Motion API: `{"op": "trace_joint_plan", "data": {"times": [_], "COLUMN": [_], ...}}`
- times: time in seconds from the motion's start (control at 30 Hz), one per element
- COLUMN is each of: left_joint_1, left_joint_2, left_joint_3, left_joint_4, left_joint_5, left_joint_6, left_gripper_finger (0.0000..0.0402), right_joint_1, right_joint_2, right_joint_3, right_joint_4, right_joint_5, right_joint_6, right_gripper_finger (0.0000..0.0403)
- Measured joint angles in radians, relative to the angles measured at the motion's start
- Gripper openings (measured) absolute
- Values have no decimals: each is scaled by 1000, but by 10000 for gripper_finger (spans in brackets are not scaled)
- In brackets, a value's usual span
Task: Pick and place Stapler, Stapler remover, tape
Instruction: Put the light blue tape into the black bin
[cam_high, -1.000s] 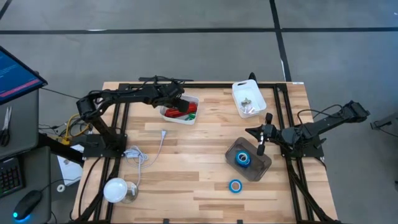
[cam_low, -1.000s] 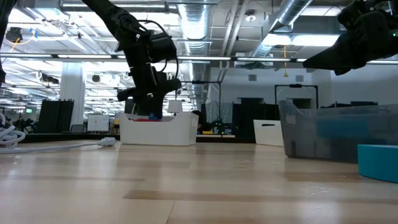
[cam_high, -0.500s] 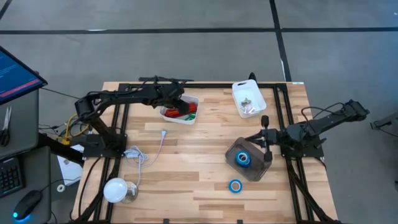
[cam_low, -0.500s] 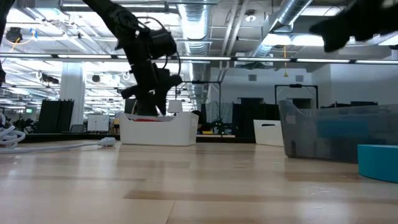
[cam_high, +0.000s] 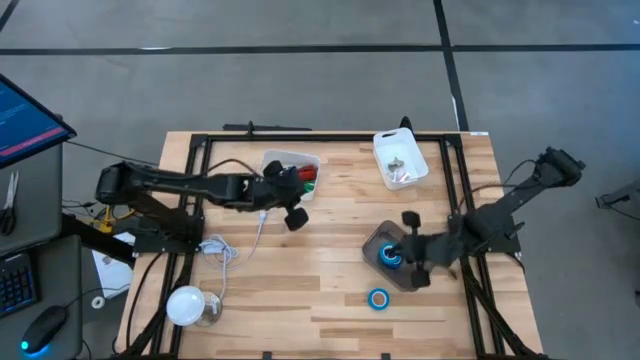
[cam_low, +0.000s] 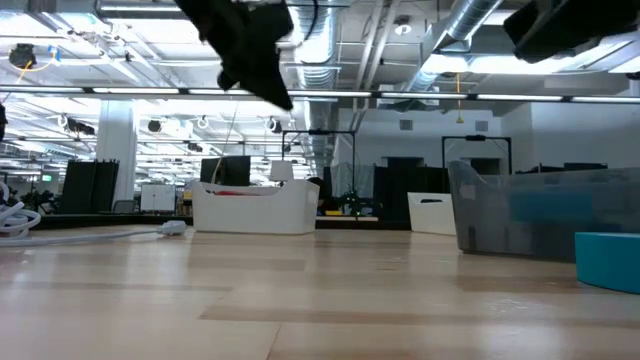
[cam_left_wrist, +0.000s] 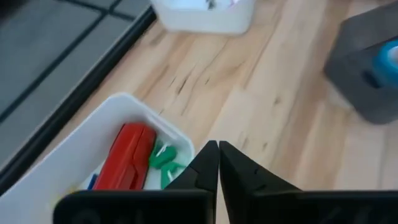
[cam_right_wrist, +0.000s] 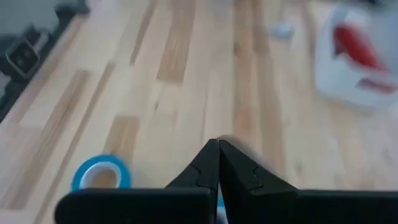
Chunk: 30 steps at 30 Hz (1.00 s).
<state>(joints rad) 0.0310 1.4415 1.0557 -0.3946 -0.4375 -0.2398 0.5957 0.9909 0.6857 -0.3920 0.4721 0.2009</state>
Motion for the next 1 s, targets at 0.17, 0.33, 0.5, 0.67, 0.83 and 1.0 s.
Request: {"op": "trace_joint_plan", "data": {"times": [0.17, 0.33, 0.5, 0.67, 0.83, 1.0], "left_joint_1": [-78, -116, -122, -117, -118, -118], "left_joint_2": [-64, -81, -81, -80, -80, -80], "left_joint_3": [0, 0, -9, -43, -88, -121], "left_joint_4": [6, 8, 10, 15, 15, 17], "left_joint_5": [-35, -49, -49, -49, -49, -49], "left_joint_6": [0, 0, 0, 28, 28, 22], "left_gripper_finger": [2, 2, 2, 2, 2, 2], "right_joint_1": [60, 101, 135, 151, 140, 120], "right_joint_2": [232, 435, 581, 668, 733, 789], "right_joint_3": [195, 399, 534, 580, 583, 584], "right_joint_4": [-215, -402, -470, -460, -432, -427], "right_joint_5": [-12, -87, -190, -280, -346, -369], "right_joint_6": [216, 382, 451, 456, 457, 482], "right_gripper_finger": [0, 0, 0, 8, 49, 103]}}
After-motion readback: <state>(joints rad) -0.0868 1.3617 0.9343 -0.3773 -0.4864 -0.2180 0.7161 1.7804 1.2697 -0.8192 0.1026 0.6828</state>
